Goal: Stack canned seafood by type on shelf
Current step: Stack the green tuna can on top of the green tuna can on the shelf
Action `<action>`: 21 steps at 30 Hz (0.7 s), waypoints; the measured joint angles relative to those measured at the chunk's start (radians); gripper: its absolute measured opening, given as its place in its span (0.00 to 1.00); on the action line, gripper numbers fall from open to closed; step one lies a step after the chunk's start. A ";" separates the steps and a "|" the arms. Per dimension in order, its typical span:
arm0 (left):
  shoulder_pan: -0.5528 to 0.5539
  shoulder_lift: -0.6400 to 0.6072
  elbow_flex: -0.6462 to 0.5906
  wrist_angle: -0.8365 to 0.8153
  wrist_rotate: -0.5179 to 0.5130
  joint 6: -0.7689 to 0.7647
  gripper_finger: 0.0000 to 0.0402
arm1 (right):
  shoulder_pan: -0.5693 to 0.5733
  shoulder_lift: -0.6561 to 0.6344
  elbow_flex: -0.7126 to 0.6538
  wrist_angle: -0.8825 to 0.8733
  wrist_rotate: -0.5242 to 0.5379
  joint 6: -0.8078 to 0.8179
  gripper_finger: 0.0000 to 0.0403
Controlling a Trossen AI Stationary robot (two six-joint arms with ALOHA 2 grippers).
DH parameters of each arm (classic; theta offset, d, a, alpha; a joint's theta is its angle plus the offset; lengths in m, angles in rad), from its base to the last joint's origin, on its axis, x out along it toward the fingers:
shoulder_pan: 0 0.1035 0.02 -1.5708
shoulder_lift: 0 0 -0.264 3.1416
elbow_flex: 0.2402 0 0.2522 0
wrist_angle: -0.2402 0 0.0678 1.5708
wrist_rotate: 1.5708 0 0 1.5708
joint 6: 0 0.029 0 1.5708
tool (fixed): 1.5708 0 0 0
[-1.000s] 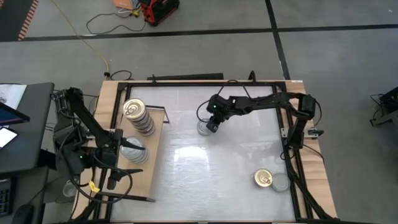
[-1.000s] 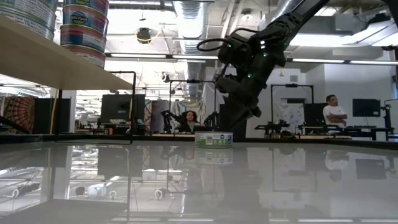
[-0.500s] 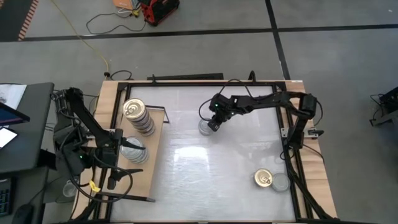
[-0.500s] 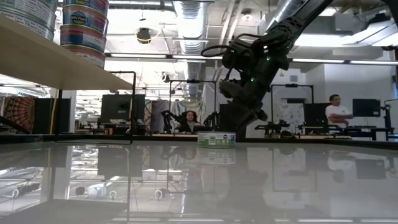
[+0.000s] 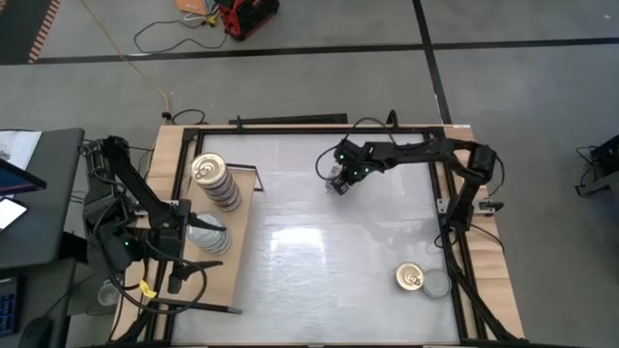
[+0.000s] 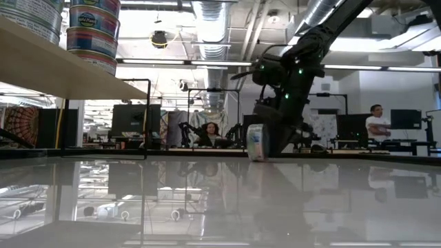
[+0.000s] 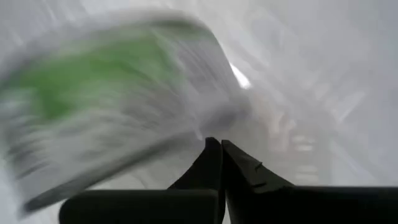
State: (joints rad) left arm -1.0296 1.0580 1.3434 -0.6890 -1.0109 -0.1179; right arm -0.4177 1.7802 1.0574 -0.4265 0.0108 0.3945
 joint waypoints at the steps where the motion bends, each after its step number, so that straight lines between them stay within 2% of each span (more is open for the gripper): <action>1: 0.000 0.000 0.000 0.000 0.000 0.001 0.76 | -0.004 -0.018 0.003 -0.006 0.001 -0.013 0.08; 4: 0.000 0.000 0.000 0.000 -0.001 0.017 0.76 | -0.004 -0.091 0.024 -0.052 0.018 -0.065 0.08; 8: -0.001 0.000 0.000 -0.007 0.031 0.049 0.76 | 0.065 -0.203 0.031 -0.148 0.149 -0.179 0.09; 11: -0.001 0.000 0.000 -0.036 0.067 0.051 0.76 | 0.139 -0.278 0.032 -0.178 0.250 -0.369 0.12; 13: -0.001 0.003 0.000 -0.058 0.062 0.051 0.76 | 0.180 -0.312 0.032 -0.169 0.256 -0.488 0.16; 17: -0.001 0.005 0.000 -0.062 0.037 0.054 0.76 | 0.215 -0.338 0.034 -0.078 0.247 -0.612 0.30; 21: 0.000 0.006 0.000 -0.062 0.033 0.050 0.76 | 0.213 -0.292 0.041 -0.024 0.135 -0.688 0.57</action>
State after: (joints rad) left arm -1.0298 1.0637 1.3430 -0.7509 -0.9782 -0.0681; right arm -0.2043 1.4884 1.0981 -0.4509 0.1456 -0.2932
